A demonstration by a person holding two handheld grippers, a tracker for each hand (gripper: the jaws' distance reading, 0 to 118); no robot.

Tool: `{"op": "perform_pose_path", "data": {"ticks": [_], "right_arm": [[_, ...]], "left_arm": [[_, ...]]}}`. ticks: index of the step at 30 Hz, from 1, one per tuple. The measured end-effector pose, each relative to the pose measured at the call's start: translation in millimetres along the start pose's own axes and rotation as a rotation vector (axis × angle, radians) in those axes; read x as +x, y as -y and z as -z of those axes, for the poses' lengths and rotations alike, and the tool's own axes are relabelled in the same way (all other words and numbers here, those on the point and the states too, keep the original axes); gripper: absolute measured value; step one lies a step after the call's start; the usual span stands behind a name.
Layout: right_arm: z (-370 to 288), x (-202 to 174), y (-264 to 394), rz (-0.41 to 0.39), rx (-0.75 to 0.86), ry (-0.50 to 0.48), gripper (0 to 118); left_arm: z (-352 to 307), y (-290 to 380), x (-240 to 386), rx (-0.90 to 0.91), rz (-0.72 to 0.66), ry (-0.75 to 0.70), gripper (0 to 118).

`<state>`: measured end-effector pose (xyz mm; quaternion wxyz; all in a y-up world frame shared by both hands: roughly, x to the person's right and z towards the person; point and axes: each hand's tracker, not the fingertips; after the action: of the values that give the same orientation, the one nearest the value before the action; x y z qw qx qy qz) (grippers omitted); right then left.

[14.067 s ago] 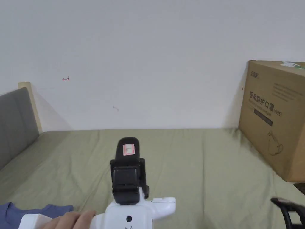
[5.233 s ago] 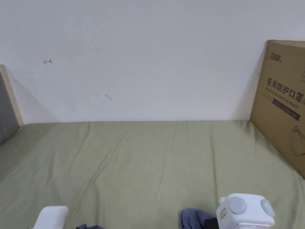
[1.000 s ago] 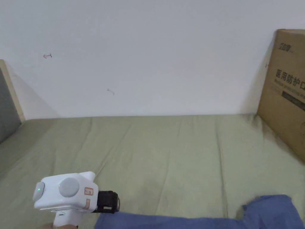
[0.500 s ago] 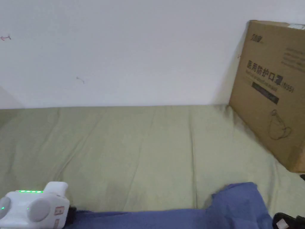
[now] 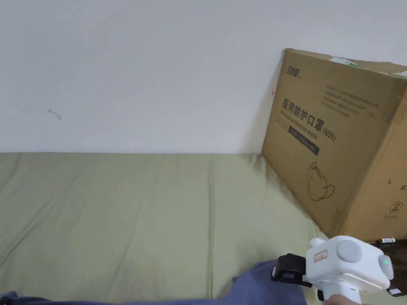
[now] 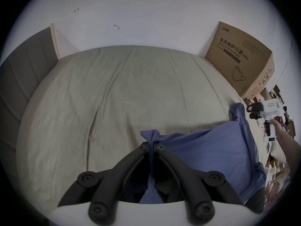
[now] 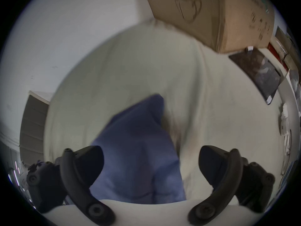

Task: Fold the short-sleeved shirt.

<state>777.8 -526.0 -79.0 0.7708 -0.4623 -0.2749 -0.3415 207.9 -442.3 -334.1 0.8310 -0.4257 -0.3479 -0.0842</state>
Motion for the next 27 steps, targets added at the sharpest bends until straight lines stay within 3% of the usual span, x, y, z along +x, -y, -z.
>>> {"op": "perform_pose_path", "data": {"ticks": [2, 3, 5, 6, 7, 8, 9, 10, 16, 21, 27], "right_arm": [[14, -4, 2, -0.011, -0.022, 0.017, 103], [18, -8, 5, -0.038, -0.035, 0.071, 99], [12, -19, 13, -0.135, 0.004, 0.135, 89], [5, -24, 16, -0.168, 0.023, 0.170, 73], [-3, -25, 18, -0.186, 0.038, 0.176, 39], [-13, -23, 21, -0.169, 0.046, 0.077, 1], [-23, -23, 25, -0.118, 0.044, -0.017, 1], [-36, -25, 28, -0.100, 0.063, -0.044, 1], [-159, -32, 50, -0.156, 0.334, -0.109, 1], [-259, -41, 55, -0.183, 0.466, -0.150, 1], [-351, -80, 43, -0.234, 0.581, -0.160, 1]], "left_arm": [[3, 2, -2, -0.015, -0.001, -0.003, 4], [5, 3, -1, -0.029, 0.009, -0.012, 4], [8, 5, -3, -0.048, 0.030, -0.033, 4], [8, 5, -3, -0.052, 0.030, -0.034, 3], [7, 6, -3, -0.055, 0.026, -0.030, 3], [5, 6, -2, -0.056, 0.021, -0.028, 3], [4, 6, -6, -0.053, 0.013, -0.025, 3], [-1, 6, -5, -0.048, 0.007, -0.030, 3], [-61, -3, 4, 0.035, 0.009, -0.017, 3], [-128, -21, 11, 0.169, 0.023, -0.007, 3], [-197, -57, 21, 0.315, 0.037, -0.011, 3]]}}
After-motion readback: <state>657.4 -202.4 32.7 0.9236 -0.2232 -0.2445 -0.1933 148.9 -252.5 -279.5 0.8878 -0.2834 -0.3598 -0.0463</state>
